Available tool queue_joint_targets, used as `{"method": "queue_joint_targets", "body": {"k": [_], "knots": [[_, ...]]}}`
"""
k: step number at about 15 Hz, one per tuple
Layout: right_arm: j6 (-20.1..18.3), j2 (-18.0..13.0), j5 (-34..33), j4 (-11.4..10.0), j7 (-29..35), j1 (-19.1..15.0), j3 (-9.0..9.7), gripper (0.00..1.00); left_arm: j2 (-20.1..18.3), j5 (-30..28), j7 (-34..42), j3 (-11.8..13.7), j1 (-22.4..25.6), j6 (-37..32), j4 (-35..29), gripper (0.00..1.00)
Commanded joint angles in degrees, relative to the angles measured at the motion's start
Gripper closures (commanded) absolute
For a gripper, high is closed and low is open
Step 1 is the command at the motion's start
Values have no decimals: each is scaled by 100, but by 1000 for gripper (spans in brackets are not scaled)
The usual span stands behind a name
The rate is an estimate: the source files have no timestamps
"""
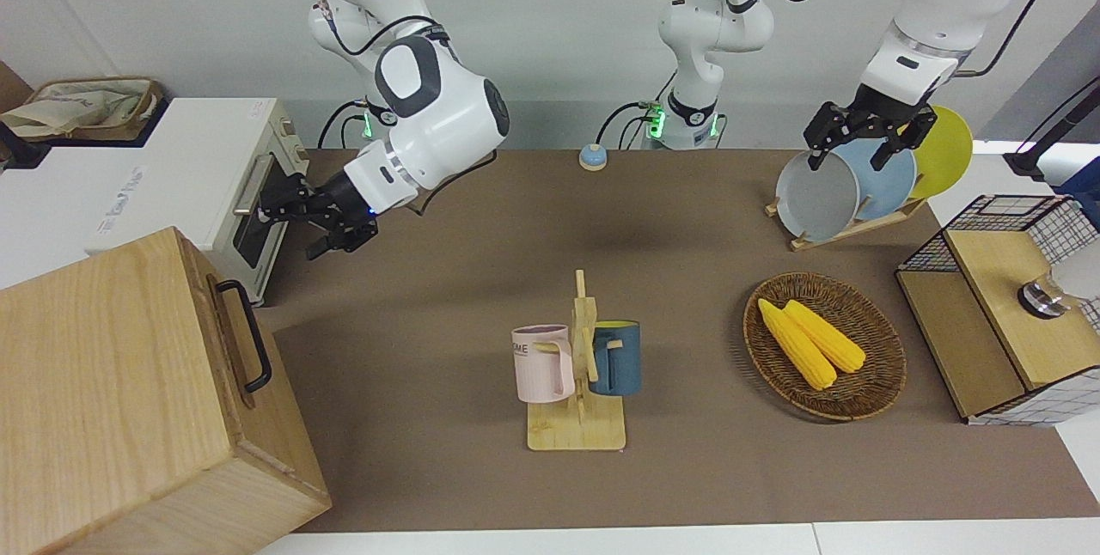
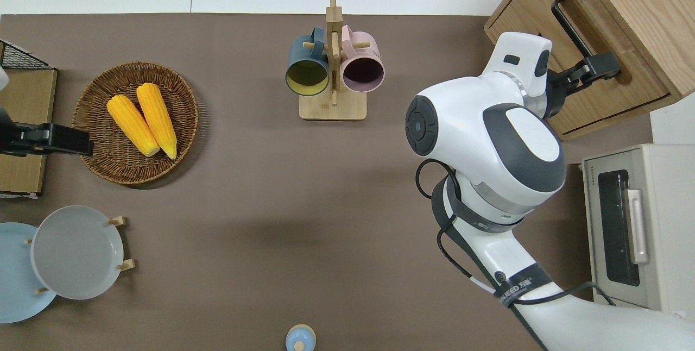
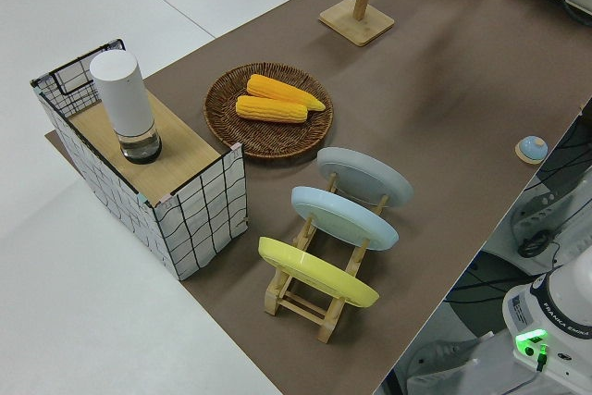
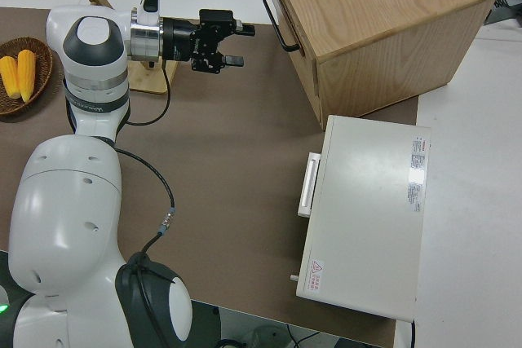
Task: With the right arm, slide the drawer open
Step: 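Reach the right gripper to the black drawer handle and grasp it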
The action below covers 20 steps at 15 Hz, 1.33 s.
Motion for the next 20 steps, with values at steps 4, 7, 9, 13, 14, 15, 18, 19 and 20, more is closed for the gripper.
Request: {"method": "queue_joint_targets", "body": {"k": [4,7,9,13,14,15,18,19,20], "knots": [[549,397,-1542,-129,180,-155,33,19,76,72,43,95,-99,2,117,2],[567,600,-2114,-120,513,-182,33,19,76,72,43,95,-99,2,117,5],[584,705,-2439,-103,716,-243,24,19,76,72,43,95,-99,2,117,5],[952,837,-2608,-85,1198,-392,-11,21,76,72,43,95,-99,2,117,5],[1084,907,-2686,-77,1383,-419,-37,21,76,63,43,95,-99,2,117,5],[1112,1021,-2774,-42,1524,-402,-46,21,76,71,43,95,-99,2,117,5],[1016,1127,-2836,-33,1884,-358,-47,25,76,72,43,95,-99,2,117,5],[1007,1128,-2854,-32,1946,-340,-55,25,76,72,43,95,-99,2,117,2],[1006,1119,-2880,-32,2052,-358,-55,28,76,72,43,95,-99,2,117,2]]}}
